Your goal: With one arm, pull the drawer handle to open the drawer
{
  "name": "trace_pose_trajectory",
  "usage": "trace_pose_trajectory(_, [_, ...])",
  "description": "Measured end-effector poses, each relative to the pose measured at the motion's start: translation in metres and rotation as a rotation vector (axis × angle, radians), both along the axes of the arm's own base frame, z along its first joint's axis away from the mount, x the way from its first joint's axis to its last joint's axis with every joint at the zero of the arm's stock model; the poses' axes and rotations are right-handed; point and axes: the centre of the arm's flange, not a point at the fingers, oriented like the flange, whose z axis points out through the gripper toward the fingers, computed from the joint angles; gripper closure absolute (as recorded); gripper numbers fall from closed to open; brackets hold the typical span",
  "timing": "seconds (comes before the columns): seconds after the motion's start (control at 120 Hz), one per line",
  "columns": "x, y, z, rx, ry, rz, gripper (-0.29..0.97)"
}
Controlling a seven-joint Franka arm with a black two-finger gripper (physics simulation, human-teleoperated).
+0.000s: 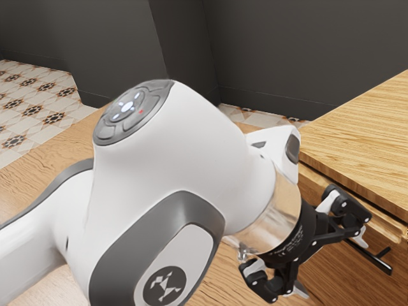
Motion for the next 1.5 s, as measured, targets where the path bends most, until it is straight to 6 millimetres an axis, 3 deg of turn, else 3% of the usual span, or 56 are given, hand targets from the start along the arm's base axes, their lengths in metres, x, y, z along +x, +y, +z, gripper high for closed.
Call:
trace_pose_trajectory(0.858, [-0.032,0.008,-0.003,0.006,-0.006,0.005,0.0])
trace_pose_trajectory(1.5, [-0.066,0.034,0.0,-0.022,-0.012,0.017,0.0])
